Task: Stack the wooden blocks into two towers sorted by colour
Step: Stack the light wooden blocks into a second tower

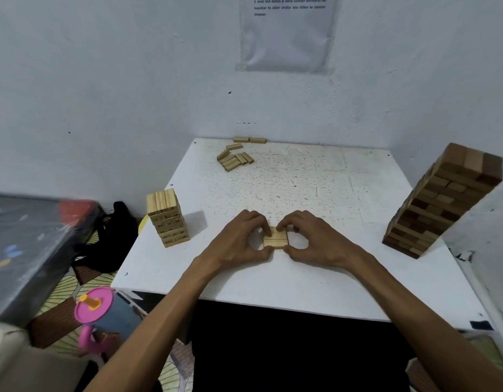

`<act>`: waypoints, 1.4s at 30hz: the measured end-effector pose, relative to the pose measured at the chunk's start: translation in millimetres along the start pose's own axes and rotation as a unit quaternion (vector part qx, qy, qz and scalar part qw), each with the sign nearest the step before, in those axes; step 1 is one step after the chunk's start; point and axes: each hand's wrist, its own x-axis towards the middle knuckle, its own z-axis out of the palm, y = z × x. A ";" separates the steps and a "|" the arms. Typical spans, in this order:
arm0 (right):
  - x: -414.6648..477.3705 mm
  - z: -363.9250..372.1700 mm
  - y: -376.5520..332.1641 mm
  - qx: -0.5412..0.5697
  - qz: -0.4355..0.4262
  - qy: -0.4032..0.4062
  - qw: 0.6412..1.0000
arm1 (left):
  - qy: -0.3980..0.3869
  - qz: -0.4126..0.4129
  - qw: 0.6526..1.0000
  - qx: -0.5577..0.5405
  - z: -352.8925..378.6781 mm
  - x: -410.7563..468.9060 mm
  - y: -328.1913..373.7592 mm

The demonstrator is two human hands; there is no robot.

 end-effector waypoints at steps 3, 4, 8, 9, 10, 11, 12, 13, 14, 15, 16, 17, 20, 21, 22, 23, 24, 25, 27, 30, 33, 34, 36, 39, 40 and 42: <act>-0.9 2.9 -0.8 -0.007 -0.019 0.022 1.000 | -0.018 0.000 1.000 -0.009 -5.7 1.4 0.8; -0.2 1.3 -1.8 -0.006 -0.026 0.027 0.999 | -0.025 0.002 1.000 -0.012 -9.1 2.3 1.8; 11.6 -13.1 -14.0 0.005 -0.066 0.048 0.997 | -0.018 -0.004 1.000 -0.012 -30.0 4.3 6.3; 15.4 -16.6 -17.8 0.009 -0.078 0.054 0.995 | -0.011 -0.001 1.000 -0.007 -36.1 4.8 7.4; 19.1 -19.5 -20.9 0.011 -0.087 0.058 0.994 | -0.005 0.007 1.000 0.002 -41.9 5.1 8.7; 22.9 -22.3 -24.2 0.010 -0.094 0.061 0.994 | 0.000 0.014 1.000 0.011 -47.6 5.5 10.2; 26.6 -24.7 -27.1 0.009 -0.098 0.061 0.993 | 0.003 0.018 1.000 0.018 -53.0 5.7 11.4; 30.2 -27.0 -29.9 0.009 -0.101 0.061 0.993 | 0.006 0.020 1.000 0.023 -58.4 5.8 12.6; 33.7 -29.4 -33.2 0.010 -0.104 0.061 0.993 | 0.009 0.022 0.999 0.027 -63.9 5.8 13.4; 37.4 -31.4 -36.8 0.014 -0.109 0.061 0.992 | 0.012 0.022 0.999 0.031 -69.7 5.2 14.6; 41.4 -33.4 -40.8 0.017 -0.114 0.062 0.991 | 0.014 0.021 0.999 0.036 -75.9 4.8 15.6; 45.1 -34.9 -44.8 0.019 -0.119 0.062 0.991 | 0.017 0.019 0.999 0.041 -82.1 3.9 16.5; 58.7 -38.3 -56.5 0.025 -0.137 0.062 0.988 | 0.023 0.011 0.998 0.059 -102.0 1.4 17.3; 63.6 -39.3 -60.5 0.027 -0.143 0.062 0.987 | 0.026 0.009 0.998 0.063 -108.8 0.4 17.1; 68.6 -40.1 -65.0 0.030 -0.149 0.062 0.986 | 0.030 0.007 0.997 0.069 -115.4 -0.9 16.4; 74.0 -40.4 -69.6 0.033 -0.155 0.061 0.985 | 0.034 0.006 0.997 0.076 -122.1 -2.7 15.5; 79.6 -40.5 -74.7 0.036 -0.161 0.060 0.984 | 0.038 0.002 0.996 0.084 -129.0 -4.8 13.7; 84.8 -40.2 -79.0 0.038 -0.165 0.059 0.984 | 0.041 -0.002 0.995 0.092 -135.1 -6.9 12.4; 96.9 -38.1 -90.0 0.040 -0.176 0.053 0.982 | 0.050 -0.012 0.994 0.099 -148.1 -13.4 7.8; 115.4 -31.8 -105.1 0.046 -0.185 0.038 0.981 | 0.064 -0.029 0.993 0.098 -166.1 -24.8 -1.7; 130.7 -24.6 -116.7 0.051 -0.189 0.026 0.980 | 0.071 -0.050 0.991 0.098 -179.7 -34.2 -11.1; 138.3 -20.8 -123.6 0.051 -0.194 0.020 0.979 | 0.073 -0.059 0.991 0.099 -186.5 -40.0 -15.7; 147.3 -16.1 -130.6 0.049 -0.194 0.007 0.980 | 0.072 -0.068 0.990 0.097 -193.0 -46.3 -22.1; 161.1 -9.2 -143.1 0.041 -0.196 -0.013 0.980 | 0.076 -0.081 0.990 0.091 -203.3 -57.6 -33.8; 164.9 -6.8 -145.9 0.036 -0.198 -0.019 0.979 | 0.077 -0.086 0.989 0.090 -205.6 -60.8 -37.3; 170.9 -1.5 -149.6 0.028 -0.195 -0.034 0.980 | 0.074 -0.096 0.989 0.089 -208.7 -65.7 -43.6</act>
